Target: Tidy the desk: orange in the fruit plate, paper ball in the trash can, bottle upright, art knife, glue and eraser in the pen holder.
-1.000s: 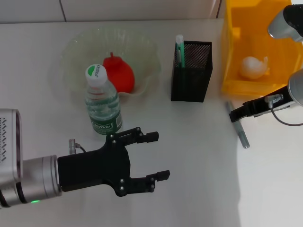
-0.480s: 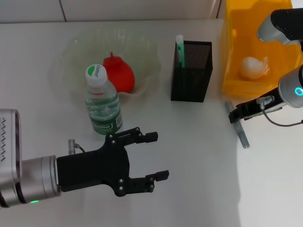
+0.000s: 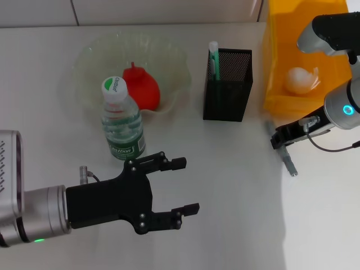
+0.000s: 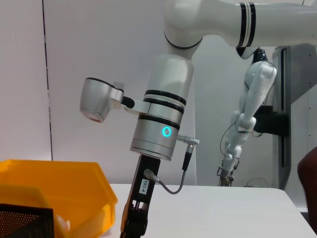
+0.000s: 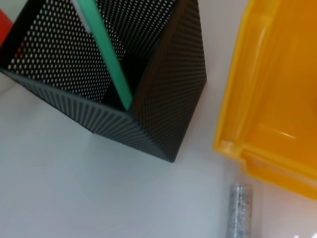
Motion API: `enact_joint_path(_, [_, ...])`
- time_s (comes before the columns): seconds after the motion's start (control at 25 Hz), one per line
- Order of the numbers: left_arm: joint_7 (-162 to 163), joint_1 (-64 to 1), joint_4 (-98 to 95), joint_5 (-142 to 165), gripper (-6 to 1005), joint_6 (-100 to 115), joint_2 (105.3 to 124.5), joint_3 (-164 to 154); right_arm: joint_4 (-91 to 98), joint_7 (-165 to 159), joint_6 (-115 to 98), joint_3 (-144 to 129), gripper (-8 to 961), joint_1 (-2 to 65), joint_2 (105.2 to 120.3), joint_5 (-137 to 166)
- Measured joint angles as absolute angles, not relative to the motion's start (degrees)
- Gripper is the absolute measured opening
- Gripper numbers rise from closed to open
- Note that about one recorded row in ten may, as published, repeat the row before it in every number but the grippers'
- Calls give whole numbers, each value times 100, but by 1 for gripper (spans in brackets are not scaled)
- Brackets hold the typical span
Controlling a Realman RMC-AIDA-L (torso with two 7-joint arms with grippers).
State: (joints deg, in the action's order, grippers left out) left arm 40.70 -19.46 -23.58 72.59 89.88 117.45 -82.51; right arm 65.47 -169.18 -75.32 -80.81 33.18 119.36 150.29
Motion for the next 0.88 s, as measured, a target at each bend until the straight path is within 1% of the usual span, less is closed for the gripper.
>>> enact_joint_path(0.16, [4069, -1942, -2347, 7259, 783, 8979, 11742, -8255, 6489, -16885, -7531, -8097, 255, 3326, 11935, 15029])
enact_joint_path(0.36, [4069, -1942, -2358, 7259, 783, 8970, 11744, -8263, 6473, -16814, -7566, -8110, 168, 3331, 11935, 15029])
enact_joint_path(0.56, [4069, -1937, -2354, 7259, 783, 8980, 11748, -8263, 6681, -16671, -7765, -8113, 155, 3240, 11937, 14952])
enact_joint_path(0.88, [4069, -1913, -2362, 7259, 783, 8991, 11751, -8247, 7638, -16202, -8782, -7991, 135, 2794, 11917, 14227])
